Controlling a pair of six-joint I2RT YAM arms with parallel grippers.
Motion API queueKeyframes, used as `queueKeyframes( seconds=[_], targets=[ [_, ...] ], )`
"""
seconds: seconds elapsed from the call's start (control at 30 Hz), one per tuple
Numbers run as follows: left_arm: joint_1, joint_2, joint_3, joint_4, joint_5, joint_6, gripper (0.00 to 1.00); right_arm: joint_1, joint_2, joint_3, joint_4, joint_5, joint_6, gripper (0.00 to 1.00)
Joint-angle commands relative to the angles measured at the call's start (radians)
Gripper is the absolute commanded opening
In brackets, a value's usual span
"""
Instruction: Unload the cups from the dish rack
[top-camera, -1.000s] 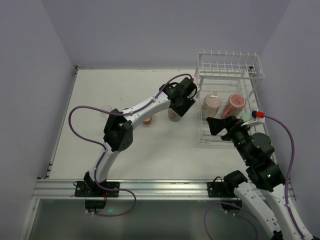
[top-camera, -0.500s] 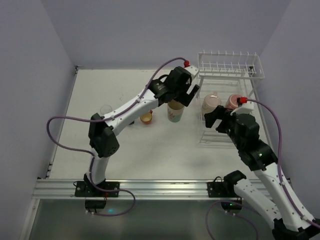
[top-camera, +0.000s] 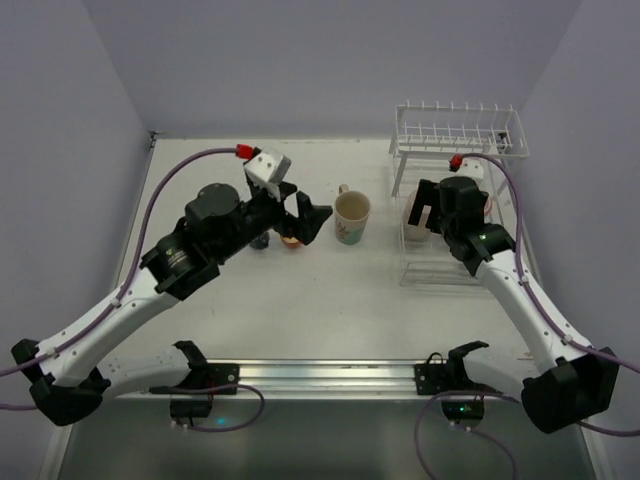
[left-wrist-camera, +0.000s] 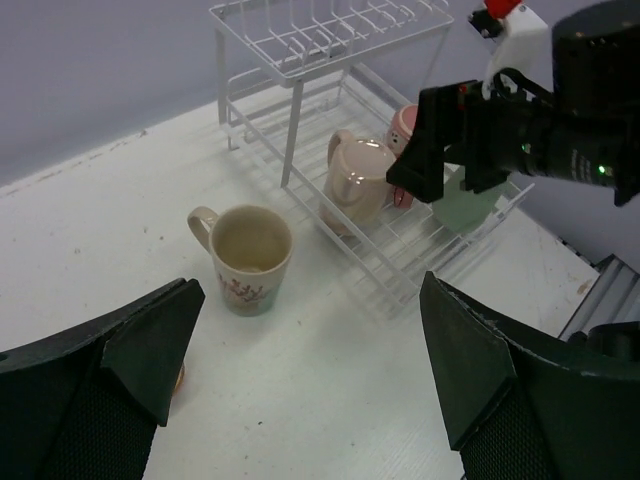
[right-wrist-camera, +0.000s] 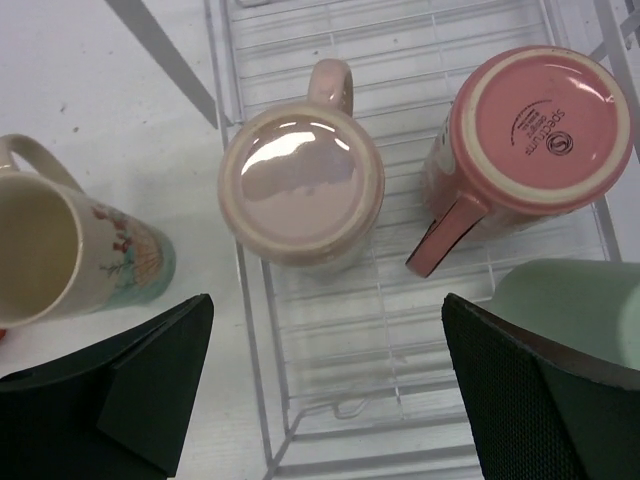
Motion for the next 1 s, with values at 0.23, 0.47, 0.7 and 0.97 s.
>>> queueKeyframes(
  seconds=[0.23, 0.47, 0.7, 0.97],
  targets=[
    [0.000, -0.289, -0.356, -0.024, -0.054, 0.014, 1.00, -0.056, 0.208, 0.121, 0.081, -0.106, -0.088, 0.99],
    [-0.001, -0.301, -0.410, -0.017, -0.051, 0.040, 1.00, -0.065, 0.310, 0.164, 0.085, -0.092, -0.115, 0.99],
    [0.002, -0.304, -0.423, -0.016, -0.049, 0.059, 1.00, -0.067, 0.422, 0.220, 0.087, -0.064, -0.132, 0.99],
    [0.008, -0.295, -0.423, -0.007, -0.031, 0.057, 1.00, -0.067, 0.411, 0.181, 0.177, -0.024, -0.117, 0.89]
  ],
)
